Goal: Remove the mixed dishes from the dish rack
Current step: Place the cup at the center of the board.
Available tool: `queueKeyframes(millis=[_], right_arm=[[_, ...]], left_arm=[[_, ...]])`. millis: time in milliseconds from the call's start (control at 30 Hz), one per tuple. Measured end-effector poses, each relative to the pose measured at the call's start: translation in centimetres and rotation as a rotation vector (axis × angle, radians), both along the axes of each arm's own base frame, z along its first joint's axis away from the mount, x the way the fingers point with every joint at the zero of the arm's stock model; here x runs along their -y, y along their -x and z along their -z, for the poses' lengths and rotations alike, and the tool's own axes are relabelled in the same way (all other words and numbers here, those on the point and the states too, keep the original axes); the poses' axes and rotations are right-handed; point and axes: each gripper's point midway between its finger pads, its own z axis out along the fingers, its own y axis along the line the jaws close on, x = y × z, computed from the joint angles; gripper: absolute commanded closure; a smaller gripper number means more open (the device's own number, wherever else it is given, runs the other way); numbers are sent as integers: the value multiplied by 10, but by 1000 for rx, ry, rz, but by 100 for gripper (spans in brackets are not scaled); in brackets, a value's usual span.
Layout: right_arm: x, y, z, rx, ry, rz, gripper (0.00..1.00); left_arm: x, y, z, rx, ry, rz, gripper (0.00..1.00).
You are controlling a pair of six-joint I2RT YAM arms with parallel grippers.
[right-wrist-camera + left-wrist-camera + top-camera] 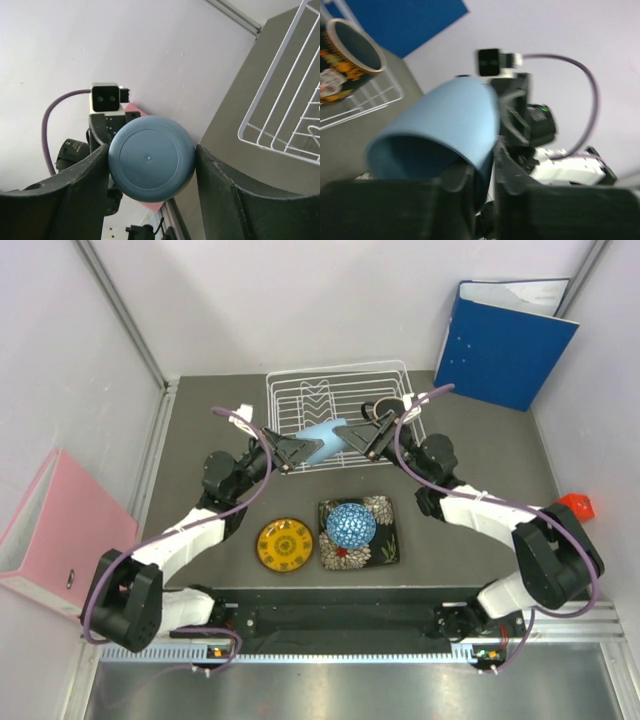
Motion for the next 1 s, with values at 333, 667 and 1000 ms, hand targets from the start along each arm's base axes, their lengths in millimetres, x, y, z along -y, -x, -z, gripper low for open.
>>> queueKeyframes(millis=[333,667,1000], right_arm=[[20,1,2,-16,188,155,0],[96,23,-22,49,510,499,0],[139,37,50,-49,735,587,1]], left_arm=[[-3,-6,-14,-32,-174,-92,100],[-141,-57,40,-380,-729,-787,100],[-186,-34,162,-784,-1155,-783,100]])
